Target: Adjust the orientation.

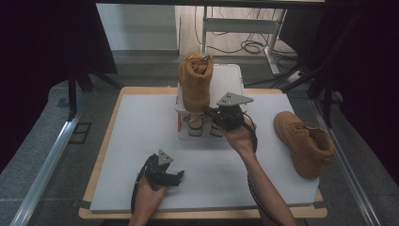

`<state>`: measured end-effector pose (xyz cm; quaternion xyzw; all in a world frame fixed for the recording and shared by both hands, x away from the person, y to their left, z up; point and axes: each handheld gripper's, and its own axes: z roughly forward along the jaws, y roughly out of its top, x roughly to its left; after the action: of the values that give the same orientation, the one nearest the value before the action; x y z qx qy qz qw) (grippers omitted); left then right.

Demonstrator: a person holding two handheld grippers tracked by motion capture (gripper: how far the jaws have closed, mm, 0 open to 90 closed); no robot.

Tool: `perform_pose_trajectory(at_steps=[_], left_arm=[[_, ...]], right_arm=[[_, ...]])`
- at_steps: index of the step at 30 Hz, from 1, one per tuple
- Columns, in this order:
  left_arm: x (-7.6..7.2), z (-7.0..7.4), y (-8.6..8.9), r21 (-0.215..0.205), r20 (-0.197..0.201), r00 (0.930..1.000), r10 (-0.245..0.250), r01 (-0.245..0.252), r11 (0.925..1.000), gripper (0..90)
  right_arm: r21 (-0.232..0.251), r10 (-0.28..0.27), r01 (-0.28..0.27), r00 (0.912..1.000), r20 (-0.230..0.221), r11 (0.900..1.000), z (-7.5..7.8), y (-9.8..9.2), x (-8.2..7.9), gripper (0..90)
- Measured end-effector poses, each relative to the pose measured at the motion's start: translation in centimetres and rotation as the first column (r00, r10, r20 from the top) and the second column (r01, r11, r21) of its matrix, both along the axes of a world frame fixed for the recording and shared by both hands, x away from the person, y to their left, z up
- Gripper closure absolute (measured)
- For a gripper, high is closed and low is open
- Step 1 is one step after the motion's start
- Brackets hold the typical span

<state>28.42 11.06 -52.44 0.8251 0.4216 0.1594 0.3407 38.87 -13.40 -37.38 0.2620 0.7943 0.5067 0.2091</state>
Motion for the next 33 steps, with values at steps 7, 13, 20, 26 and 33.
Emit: perform_pose_trajectory(at_steps=[7, 13, 20, 26, 33], left_arm=[[0.0, 0.0, 0.0, 0.001, 0.0, 1.0, -0.001, 0.001, 1.0, 11.8], [0.0, 0.0, 0.0, 0.001, 0.0, 1.0, -0.001, 0.001, 1.0, 11.8], [0.0, 0.0, 0.0, -0.001, 0.001, 1.0, 0.001, -0.001, 1.0, 11.8], [0.0, 0.0, 0.0, 0.0, 0.0, 1.0, 0.0, 0.0, 1.0, 11.8], [0.0, 0.0, 0.0, -0.004, 0.0, 1.0, 0.001, -0.001, 1.0, 11.8]], right_arm=[[-0.006, 0.017, -0.016, 0.9993, 0.034, 1.0, -0.3, 0.8, 0.1, 90.0], [-0.013, 0.011, -0.011, 0.9992, 0.038, 1.0, -0.3, 0.8, -0.1, 87.8], [0.001, 0.003, -0.003, 0.9998, 0.021, 1.0, -0.5, 0.6, -0.8, 82.4], [0.009, -0.004, 0.004, 0.9996, 0.028, 1.0, -0.7, -0.1, -1.6, 69.6], [0.003, -0.007, 0.007, 0.9997, 0.022, 1.0, -0.7, -0.8, -2.4, 45.0]])
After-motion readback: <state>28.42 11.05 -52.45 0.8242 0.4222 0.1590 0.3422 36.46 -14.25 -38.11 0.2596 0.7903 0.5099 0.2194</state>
